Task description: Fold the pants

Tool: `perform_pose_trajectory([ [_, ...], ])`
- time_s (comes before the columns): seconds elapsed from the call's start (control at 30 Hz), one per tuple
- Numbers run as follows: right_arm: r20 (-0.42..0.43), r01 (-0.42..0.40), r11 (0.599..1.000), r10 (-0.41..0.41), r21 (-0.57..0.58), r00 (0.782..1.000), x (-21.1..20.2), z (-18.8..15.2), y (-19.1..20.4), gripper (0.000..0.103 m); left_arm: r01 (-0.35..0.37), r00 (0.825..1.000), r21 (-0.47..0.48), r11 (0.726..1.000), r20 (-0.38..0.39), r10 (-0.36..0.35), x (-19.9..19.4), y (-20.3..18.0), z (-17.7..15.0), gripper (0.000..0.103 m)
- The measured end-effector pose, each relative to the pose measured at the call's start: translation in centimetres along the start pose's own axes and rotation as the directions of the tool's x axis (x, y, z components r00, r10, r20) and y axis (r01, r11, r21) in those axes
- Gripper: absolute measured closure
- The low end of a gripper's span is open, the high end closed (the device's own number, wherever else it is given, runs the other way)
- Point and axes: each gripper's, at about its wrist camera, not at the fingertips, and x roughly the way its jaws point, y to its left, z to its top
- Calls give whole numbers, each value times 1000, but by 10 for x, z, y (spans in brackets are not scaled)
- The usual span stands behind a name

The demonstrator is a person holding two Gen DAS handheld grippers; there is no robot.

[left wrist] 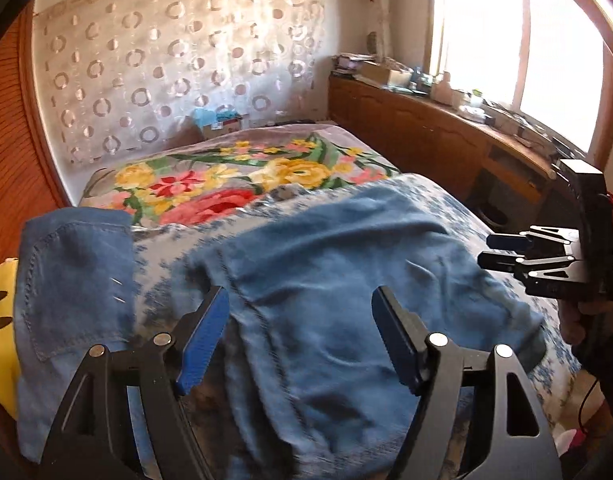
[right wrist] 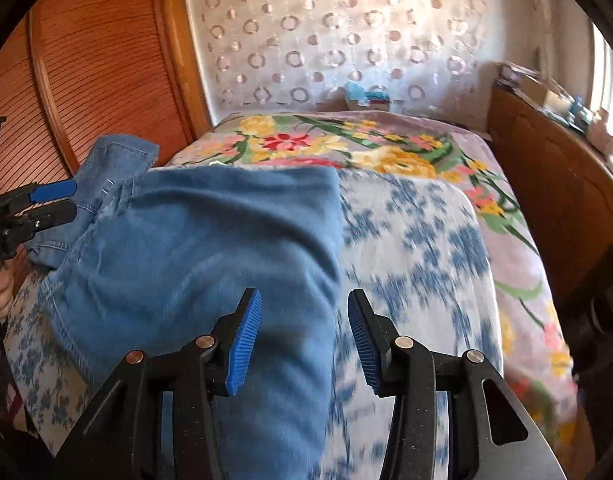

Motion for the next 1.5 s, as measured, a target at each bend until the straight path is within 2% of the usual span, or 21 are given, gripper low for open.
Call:
perform_pose_trajectory([
  [0.23, 12, 33, 998, -33, 56, 999, -37, -34, 3, 56, 50, 998, 39, 998, -40, -49, 2, -34, -25, 28],
  [0.43, 3, 36, 995, -36, 93, 999, -53, -55, 6, 56, 62, 996, 41, 997, -69, -59, 4, -45, -43, 28],
  [0.73, -21, 53, 992, -51, 112, 998, -61, -62, 11, 56, 44, 995, 60, 997, -95, -38, 11, -52, -64, 28],
  [0.9, -62, 49, 992, -43, 114, 997, -53, -62, 17, 56, 30, 995, 80, 996, -97, -23, 15, -52, -71, 28],
  [1.23, -63, 72, 991, -66, 111, 996, -49, -60, 18, 56, 34, 995, 75, 997, -97, -27, 20, -50, -72, 28],
  [1.3, -61, 46, 991, -38, 129, 997, -50, -61, 17, 65, 37, 995, 71, 997, -96, -31, 20, -49, -73, 28],
  [1.37, -55, -3, 987, 12, 162, 998, -52, -62, 16, 86, 37, 995, 69, 997, -96, -31, 21, -49, -73, 28],
  [1.4, -45, -20, 986, 28, 167, 999, -54, -61, 15, 90, 39, 995, 69, 997, -95, -32, 20, -48, -72, 28],
  [1.5, 16, -58, 980, 56, 192, 998, -66, -54, 11, 94, 48, 995, 45, 998, -93, -44, 18, -45, -72, 28],
])
